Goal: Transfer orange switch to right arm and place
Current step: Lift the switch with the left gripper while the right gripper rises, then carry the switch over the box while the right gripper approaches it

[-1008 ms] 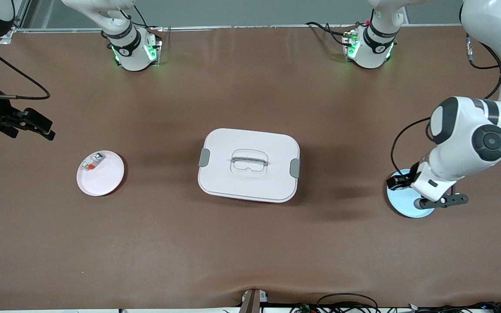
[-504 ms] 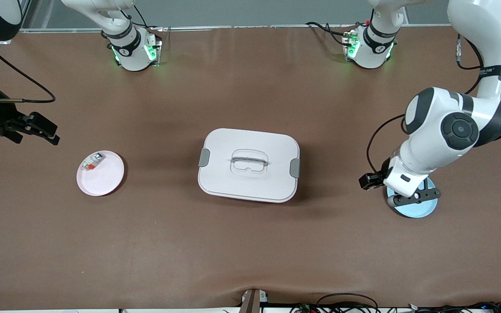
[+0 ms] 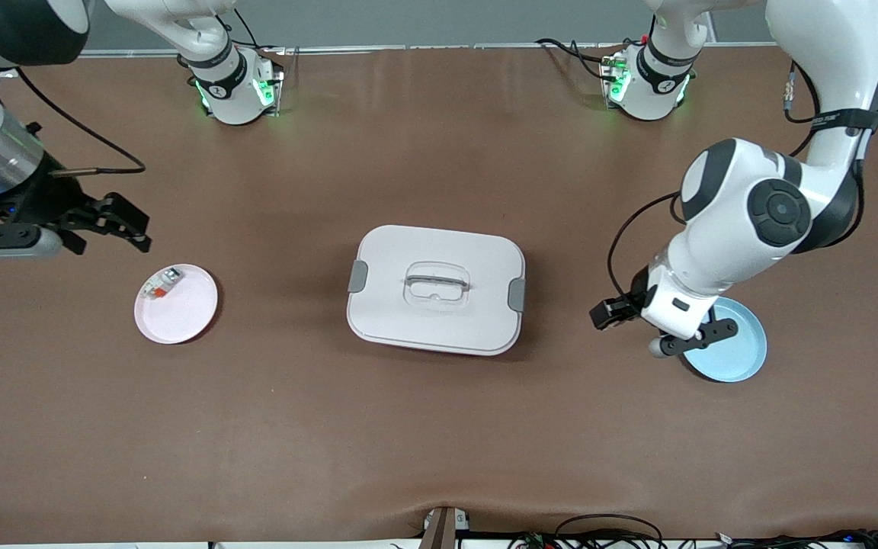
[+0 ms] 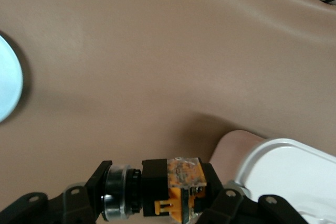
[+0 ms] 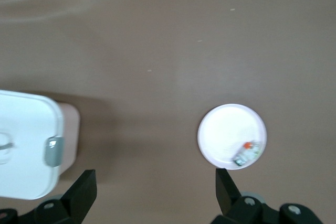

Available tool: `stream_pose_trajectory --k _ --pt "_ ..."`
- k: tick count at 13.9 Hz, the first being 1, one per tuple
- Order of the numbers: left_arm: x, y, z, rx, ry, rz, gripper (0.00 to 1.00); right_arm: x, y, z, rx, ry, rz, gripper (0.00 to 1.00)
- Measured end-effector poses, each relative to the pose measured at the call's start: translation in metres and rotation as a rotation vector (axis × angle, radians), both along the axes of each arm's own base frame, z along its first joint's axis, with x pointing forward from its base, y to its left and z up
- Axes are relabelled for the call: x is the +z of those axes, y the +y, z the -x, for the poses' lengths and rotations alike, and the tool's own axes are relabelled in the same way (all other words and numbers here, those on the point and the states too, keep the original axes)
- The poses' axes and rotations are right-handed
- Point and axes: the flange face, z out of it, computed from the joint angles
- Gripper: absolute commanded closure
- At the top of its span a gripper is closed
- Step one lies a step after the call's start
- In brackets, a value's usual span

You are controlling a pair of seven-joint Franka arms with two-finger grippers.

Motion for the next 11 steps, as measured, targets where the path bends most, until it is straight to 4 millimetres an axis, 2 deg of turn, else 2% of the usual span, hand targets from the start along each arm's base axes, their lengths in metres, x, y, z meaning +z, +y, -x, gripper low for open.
stream_pose_trajectory --k 7,9,11 --pt "-0.019 -0.078 0.013 0.103 0.064 0.039 1.0 -0.007 0.058 0.009 -0.032 0.052 -0.296 0.0" --pt "-0.016 -0.094 0.017 0.118 0.065 0.049 1.0 -0.021 0.079 0.015 -0.054 0.015 -0.367 0.0" --pt "-0.004 -0.116 0.023 0.163 0.065 0.07 1.0 -0.042 0.098 0.029 -0.086 -0.014 -0.434 0.0"
